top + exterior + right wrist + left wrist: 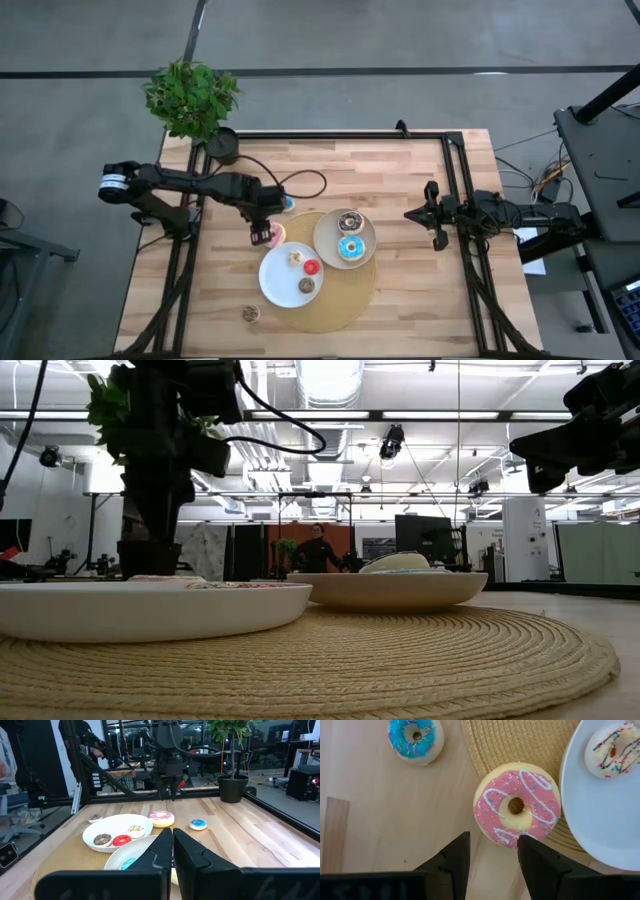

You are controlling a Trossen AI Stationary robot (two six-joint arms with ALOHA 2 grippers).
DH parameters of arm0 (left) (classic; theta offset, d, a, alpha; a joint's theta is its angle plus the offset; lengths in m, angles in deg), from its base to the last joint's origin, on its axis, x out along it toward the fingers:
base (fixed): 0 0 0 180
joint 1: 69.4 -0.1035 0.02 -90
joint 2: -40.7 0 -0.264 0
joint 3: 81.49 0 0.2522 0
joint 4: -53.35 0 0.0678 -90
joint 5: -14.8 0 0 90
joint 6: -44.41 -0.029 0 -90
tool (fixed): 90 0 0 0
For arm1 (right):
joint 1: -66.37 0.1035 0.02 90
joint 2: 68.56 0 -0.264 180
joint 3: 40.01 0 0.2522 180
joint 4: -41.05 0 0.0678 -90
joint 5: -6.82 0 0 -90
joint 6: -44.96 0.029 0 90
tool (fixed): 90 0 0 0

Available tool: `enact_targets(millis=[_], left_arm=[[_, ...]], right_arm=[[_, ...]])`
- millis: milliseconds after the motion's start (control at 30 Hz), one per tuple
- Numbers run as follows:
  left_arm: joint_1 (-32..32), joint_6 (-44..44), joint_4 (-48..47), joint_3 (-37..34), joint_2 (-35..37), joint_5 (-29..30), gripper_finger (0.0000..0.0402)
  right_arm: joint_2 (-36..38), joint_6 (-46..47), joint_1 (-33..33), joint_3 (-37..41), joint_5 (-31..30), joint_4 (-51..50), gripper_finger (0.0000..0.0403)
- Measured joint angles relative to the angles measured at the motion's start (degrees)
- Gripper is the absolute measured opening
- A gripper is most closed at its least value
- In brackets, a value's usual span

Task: Pick & Place donuts
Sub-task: Put the large pink donut on the gray plate

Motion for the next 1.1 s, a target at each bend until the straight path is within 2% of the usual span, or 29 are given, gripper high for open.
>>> enact_targets(millis=[167,367,467,767,1100], left_arm=[[-0.19,1.72,0.00,0.00,-0.38,-0.39,0.0148],[-0.21,3.11,-0.02,0.00,-0.44,-0.74,0.0216],[-0.21,3.32,0.01,0.00,-0.44,-2.69,0.0237],[-0.24,5.82,0.08,0.00,-0.45,-2.68,0.0241],[-2.00,8.66,2.92,-0.07,-3.72,-2.66,0.0240]], right_arm=[[0.00,-0.21,0.00,0.00,0.00,0.00,0.0009],[0.00,-0.26,0.00,0.00,0.00,0.00,0.0009],[0.00,-0.04,0.00,0.00,0.00,-0.01,0.0009],[0.00,-0.04,0.00,0.00,0.00,-0.02,0.0009],[-0.08,-0.01,0.01,0.00,0.01,-0.01,0.0009]])
